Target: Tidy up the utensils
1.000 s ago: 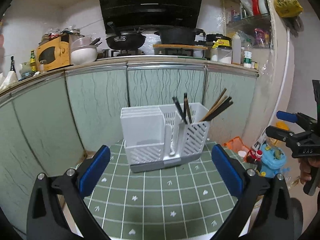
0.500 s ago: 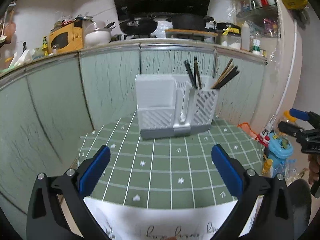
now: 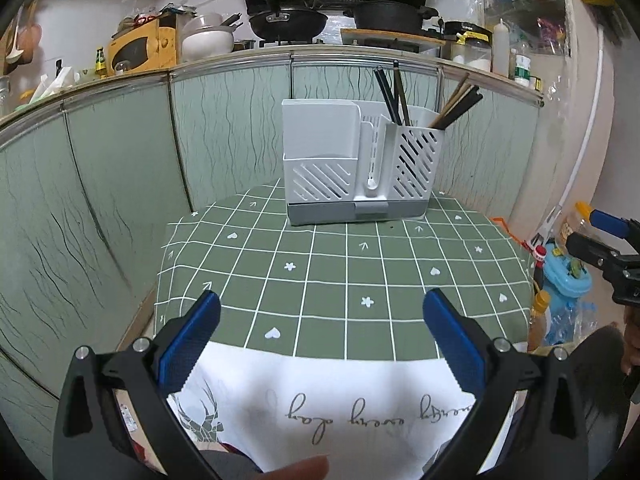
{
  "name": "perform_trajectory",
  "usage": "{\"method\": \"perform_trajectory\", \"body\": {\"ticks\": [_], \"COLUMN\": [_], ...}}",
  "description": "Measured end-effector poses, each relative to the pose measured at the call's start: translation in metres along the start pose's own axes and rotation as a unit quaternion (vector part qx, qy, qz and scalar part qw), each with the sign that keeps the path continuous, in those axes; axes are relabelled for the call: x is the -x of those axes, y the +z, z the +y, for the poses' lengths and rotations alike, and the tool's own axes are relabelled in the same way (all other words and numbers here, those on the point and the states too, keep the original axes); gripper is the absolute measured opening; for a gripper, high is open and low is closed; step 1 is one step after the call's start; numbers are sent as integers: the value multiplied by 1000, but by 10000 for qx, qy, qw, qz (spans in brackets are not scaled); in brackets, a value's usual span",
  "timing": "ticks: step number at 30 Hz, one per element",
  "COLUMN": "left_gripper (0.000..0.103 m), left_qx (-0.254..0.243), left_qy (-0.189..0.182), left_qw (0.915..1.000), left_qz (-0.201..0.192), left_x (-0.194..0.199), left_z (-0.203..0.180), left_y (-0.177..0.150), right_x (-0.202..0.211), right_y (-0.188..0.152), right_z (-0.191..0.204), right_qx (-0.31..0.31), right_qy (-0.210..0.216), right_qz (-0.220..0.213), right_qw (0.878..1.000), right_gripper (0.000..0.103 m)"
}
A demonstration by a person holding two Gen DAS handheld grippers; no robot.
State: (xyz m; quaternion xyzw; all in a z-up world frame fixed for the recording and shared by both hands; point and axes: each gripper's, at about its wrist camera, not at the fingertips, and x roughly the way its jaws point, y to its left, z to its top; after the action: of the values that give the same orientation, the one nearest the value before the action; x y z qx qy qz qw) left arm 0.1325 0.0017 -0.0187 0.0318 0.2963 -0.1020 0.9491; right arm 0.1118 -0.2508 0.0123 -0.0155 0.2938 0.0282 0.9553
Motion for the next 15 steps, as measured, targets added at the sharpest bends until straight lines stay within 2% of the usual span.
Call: {"method": "perform_trajectory", "body": {"ticks": [5,11,15], "left_gripper": [99,99,99], "left_qx": [-138,-213,-235], "left_qy": [138,152,134], "left_qw": [9998,9994,9995], "left_qz": [-75,-231,-181], "left_x": [4,9,9], "left_z": [-6,-10,-12], "left_y": [0,4,7], "right_x": [-2,-4,-4], "right_y": [-10,-18,-20], "right_z": [6,13,12], "right_qx": [-4,22,-32], "right_qy": [77,113,132], "right_qz": [85,136,156], "right_qw": [9999,9998,9998], "right_gripper": [96,96,96]}}
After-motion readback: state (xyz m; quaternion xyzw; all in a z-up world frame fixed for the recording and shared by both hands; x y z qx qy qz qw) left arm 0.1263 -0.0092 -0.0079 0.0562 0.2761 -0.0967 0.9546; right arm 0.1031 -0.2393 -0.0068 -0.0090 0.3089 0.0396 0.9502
